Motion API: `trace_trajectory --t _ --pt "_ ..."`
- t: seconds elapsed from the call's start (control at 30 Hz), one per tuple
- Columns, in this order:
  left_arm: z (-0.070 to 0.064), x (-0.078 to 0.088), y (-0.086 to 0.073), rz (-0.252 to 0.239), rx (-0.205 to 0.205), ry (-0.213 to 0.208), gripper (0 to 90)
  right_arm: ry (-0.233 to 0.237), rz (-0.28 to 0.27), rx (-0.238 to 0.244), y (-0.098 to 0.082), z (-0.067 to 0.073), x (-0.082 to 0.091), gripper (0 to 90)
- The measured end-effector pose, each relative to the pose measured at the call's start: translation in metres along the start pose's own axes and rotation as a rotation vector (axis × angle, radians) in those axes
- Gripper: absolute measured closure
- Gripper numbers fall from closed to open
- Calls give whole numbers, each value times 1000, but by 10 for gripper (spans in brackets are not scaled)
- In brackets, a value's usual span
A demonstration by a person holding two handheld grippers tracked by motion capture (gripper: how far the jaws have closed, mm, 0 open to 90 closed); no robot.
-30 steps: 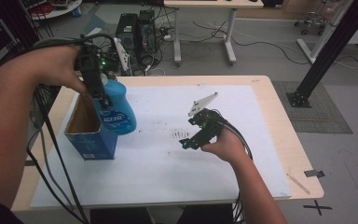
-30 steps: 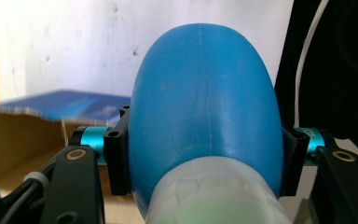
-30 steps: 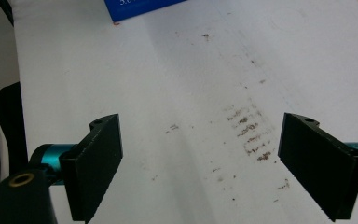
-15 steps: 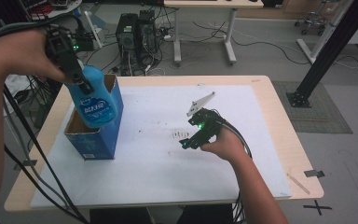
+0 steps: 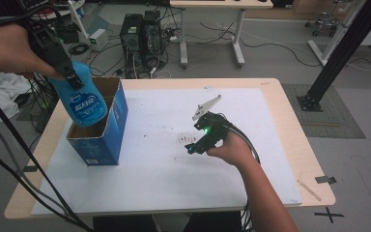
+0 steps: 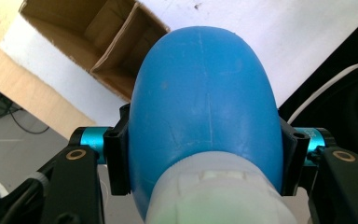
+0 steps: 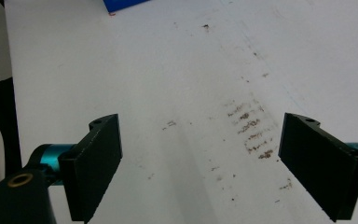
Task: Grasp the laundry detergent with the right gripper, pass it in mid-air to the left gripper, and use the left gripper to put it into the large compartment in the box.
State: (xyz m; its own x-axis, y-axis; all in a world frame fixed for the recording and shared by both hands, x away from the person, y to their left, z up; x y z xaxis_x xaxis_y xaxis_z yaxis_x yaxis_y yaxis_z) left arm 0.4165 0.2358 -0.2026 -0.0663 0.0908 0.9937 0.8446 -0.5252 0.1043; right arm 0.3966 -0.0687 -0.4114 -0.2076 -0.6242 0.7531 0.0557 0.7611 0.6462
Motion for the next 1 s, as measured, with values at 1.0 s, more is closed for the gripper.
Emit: trace_trajectory --t 1.0 --pt "26 -99 3 65 -20 13 380 10 -15 -8 0 -1 -8 126"
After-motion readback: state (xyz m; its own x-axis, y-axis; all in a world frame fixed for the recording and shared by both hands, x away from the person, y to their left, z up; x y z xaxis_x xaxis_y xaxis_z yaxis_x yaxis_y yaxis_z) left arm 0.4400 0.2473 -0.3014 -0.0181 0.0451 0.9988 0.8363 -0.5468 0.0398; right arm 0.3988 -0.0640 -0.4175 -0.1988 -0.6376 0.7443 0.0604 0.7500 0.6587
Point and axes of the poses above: each handheld gripper's, and its own axes: x roughly backward along the jaws, y roughly out of its top, z roughly to its left, the point moved 9 cm from there along -x, roughly forward along the jaws, and after that the axes turned 14 degrees about x, right-handed, at the moved point
